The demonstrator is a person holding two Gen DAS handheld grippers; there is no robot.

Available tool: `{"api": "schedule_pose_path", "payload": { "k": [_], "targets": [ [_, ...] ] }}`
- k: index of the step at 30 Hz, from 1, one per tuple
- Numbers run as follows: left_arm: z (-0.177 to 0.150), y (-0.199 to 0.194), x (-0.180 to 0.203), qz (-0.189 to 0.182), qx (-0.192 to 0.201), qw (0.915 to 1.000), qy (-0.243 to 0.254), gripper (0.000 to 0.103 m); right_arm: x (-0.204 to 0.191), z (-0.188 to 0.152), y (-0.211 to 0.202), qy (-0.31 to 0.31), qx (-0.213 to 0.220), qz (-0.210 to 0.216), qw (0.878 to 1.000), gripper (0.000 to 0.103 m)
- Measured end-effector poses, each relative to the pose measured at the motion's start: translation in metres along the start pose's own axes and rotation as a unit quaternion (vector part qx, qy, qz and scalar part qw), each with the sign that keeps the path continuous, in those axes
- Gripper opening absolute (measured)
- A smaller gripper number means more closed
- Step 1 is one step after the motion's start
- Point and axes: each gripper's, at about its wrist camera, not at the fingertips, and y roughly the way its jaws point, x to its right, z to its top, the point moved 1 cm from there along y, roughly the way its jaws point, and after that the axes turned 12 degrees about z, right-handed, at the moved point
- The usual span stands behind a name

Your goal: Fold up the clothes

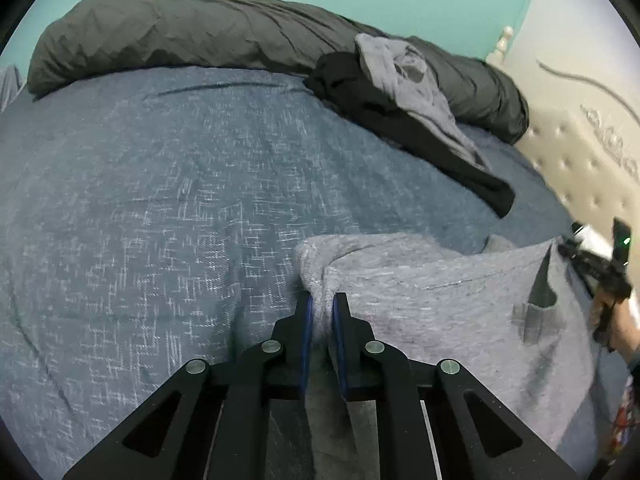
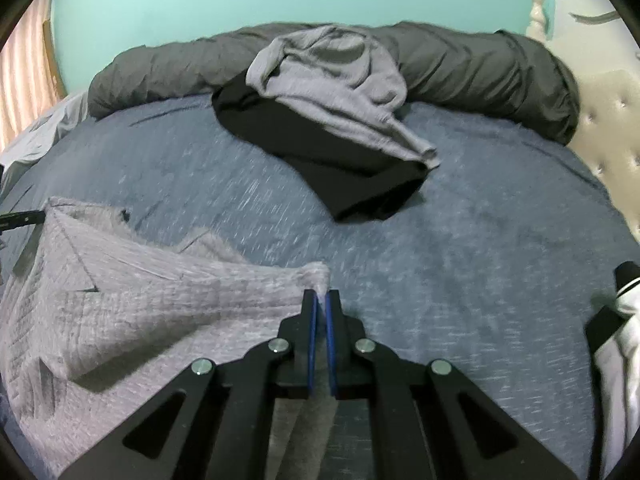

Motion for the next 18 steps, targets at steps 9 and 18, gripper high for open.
{"api": "schedule_pose_path", "payload": {
  "k": [9, 18],
  "targets": [
    [-0.002, 0.009, -0.004, 0.019, -0.017, 0.9996, -0.014, 0.022, -0.010, -0.002, 0.011, -0.005, -0.024, 0.007, 1.000, 0.004],
    [-0.005, 0.021, -0.002, -0.011, -0.035, 0.9991, -0.019, 0.027, -0.008, -0.009, 0.014, 0.005, -0.026, 0.011, 1.000, 0.004]
  ]
}}
